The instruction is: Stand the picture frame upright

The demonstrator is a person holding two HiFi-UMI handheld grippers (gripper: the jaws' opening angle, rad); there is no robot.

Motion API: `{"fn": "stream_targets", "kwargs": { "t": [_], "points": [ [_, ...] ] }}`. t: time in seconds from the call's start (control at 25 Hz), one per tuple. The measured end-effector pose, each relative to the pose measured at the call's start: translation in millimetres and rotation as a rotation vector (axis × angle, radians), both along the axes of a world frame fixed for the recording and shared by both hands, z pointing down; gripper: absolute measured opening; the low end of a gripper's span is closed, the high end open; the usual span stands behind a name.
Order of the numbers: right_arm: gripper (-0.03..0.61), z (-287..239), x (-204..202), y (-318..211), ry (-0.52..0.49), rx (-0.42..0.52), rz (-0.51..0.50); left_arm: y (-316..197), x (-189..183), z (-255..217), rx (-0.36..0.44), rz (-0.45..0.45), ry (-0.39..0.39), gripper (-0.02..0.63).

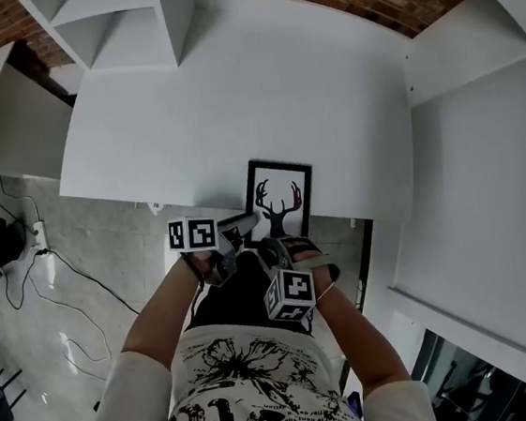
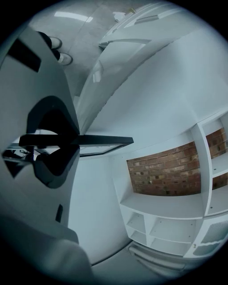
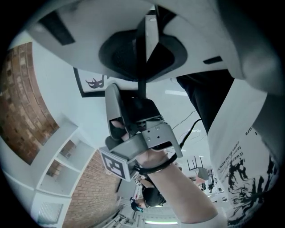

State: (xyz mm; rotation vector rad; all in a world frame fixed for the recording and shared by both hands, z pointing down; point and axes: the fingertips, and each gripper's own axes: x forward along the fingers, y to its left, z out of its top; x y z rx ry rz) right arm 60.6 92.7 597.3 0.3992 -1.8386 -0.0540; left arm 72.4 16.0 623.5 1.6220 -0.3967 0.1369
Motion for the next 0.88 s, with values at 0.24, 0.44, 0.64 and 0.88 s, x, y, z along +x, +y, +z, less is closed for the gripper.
{"fn": "stream_targets", "kwargs": {
  "t": [0.24, 0.44, 0.64, 0.88],
  "points": [
    [0.008, -17.8, 5.4, -15.9, -0.131, 0.081, 0.080, -0.8, 1.3, 1.4, -0.020, 0.004, 0.004, 0.089],
    [0.012, -34.6, 36.4, -22.3, -0.451, -0.093, 0.408, -0.3, 1.6, 2.8, -0.023, 0.025, -0.015, 0.089],
    [0.167, -35.4, 81.3, -18.2, -0.786, -0.335, 0.725, -0.2, 1.6, 4.5, -0.021, 0.051, -0.022, 0.091],
    [0.178, -24.8, 130.2, -29.1, -1.008, -0.438, 1.013, 0.1, 2.2, 3.4, -0.015, 0.073, -0.041, 0.091]
  ]
}}
